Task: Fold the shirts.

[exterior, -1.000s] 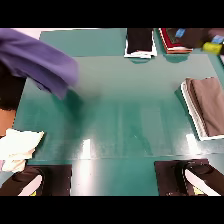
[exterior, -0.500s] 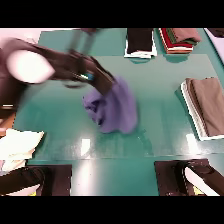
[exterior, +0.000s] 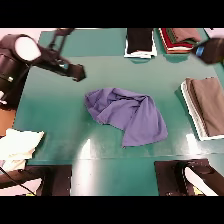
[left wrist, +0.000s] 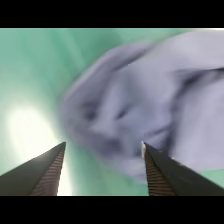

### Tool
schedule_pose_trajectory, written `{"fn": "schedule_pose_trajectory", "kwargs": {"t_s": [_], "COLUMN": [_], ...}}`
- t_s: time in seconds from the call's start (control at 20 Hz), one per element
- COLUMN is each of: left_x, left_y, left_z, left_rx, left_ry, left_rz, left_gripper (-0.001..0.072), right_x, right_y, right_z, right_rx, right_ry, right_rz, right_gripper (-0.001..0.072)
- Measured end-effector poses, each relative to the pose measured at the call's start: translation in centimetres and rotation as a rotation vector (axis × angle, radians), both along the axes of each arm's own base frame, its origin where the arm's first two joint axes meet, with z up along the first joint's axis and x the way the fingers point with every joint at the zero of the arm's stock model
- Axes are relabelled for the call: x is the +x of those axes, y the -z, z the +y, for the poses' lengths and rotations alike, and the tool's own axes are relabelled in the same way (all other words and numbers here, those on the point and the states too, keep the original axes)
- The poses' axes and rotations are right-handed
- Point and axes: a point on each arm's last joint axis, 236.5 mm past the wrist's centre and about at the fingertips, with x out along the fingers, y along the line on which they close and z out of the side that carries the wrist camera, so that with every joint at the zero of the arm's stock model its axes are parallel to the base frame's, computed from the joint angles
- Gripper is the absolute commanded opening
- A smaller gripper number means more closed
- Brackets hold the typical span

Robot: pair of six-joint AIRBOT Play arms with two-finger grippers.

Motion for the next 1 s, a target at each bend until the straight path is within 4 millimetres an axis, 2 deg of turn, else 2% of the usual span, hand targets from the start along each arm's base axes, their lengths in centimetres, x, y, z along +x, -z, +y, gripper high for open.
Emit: {"fn": "schedule_pose_trajectory", "kwargs": {"t_s": [0.1, 0.15, 0.2, 0.25, 0.35, 0.4, 0.5, 0.6, 0.7, 0.8, 1.0], "left_x": [0.3, 0.3, 0.2, 0.0, -0.3, -0.3, -0.2, -0.2, -0.1, 0.0, 0.6], "left_y": [2.1, 3.1, 4.0, 4.9, 6.2, 6.7, 7.4, 8.0, 8.4, 8.9, 10.6], "left_z": [3.5, 4.8, 5.9, 6.6, 7.3, 7.7, 7.9, 8.0, 8.1, 8.1, 7.9], "left_rx": [-0.018, -0.022, -0.024, -0.026, -0.034, -0.036, -0.043, -0.049, -0.051, -0.053, -0.063], "left_ry": [-0.085, -0.116, -0.142, -0.160, -0.176, -0.185, -0.196, -0.203, -0.209, -0.211, -0.219], "left_rz": [0.081, 0.113, 0.139, 0.164, 0.197, 0.203, 0.208, 0.212, 0.217, 0.225, 0.253], "left_gripper": [0.0572, 0.0572, 0.0572, 0.0573, 0.0572, 0.0572, 0.0572, 0.0572, 0.0573, 0.0573, 0.0573], "right_x": [-1.0, -1.8, -2.6, -3.6, -5.8, -6.8, -8.4, -9.3, -9.6, -9.6, -8.3], "right_y": [6.1, 9.5, 12.7, 15.8, 21.7, 24.0, 27.8, 30.7, 32.7, 34.1, 34.5], "right_z": [-1.0, -1.8, -2.6, -3.4, -4.9, -5.3, -5.3, -4.6, -3.6, -2.8, -1.8], "right_rx": [-0.031, -0.041, -0.045, -0.046, -0.030, -0.018, 0.013, 0.036, 0.042, 0.029, -0.007], "right_ry": [0.024, 0.047, 0.068, 0.090, 0.143, 0.161, 0.177, 0.171, 0.147, 0.124, 0.080], "right_rz": [0.154, 0.244, 0.328, 0.412, 0.581, 0.651, 0.765, 0.841, 0.890, 0.915, 0.901], "right_gripper": [0.0042, 0.0232, 0.0475, 0.0516, 0.0510, 0.0509, 0.0507, 0.0495, 0.0339, 0.0034, 0.0022]}}
